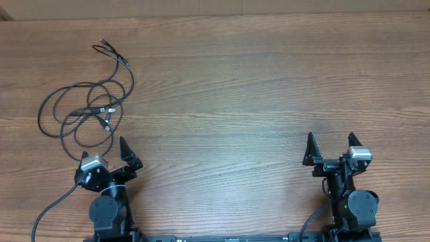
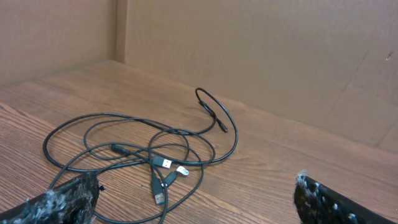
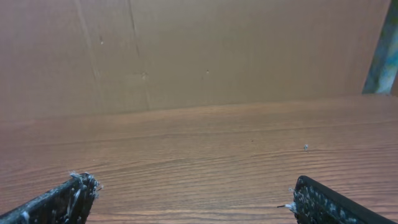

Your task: Untangle cables

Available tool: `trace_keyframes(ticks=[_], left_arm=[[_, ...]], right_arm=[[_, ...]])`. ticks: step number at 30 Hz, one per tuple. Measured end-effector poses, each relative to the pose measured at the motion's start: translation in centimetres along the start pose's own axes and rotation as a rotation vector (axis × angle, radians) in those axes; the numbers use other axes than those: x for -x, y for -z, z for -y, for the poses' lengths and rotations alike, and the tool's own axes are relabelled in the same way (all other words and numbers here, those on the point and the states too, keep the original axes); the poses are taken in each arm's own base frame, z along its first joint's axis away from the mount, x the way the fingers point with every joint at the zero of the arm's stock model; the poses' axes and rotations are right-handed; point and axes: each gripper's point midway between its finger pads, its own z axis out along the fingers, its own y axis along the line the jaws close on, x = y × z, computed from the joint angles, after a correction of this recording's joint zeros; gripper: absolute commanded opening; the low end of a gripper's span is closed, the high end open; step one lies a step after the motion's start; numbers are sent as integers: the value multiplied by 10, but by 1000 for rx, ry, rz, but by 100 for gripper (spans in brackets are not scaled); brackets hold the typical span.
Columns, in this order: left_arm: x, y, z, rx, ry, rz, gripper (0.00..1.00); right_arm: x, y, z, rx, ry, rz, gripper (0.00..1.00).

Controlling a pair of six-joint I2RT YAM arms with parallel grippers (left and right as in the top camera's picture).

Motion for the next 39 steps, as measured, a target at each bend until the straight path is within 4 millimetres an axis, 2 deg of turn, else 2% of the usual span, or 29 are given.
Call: trace_keyframes(ticks=[39], left_arm=[[0,0,0,0,0,0,99]], right_arm=[[0,0,4,-12,1,1,100]])
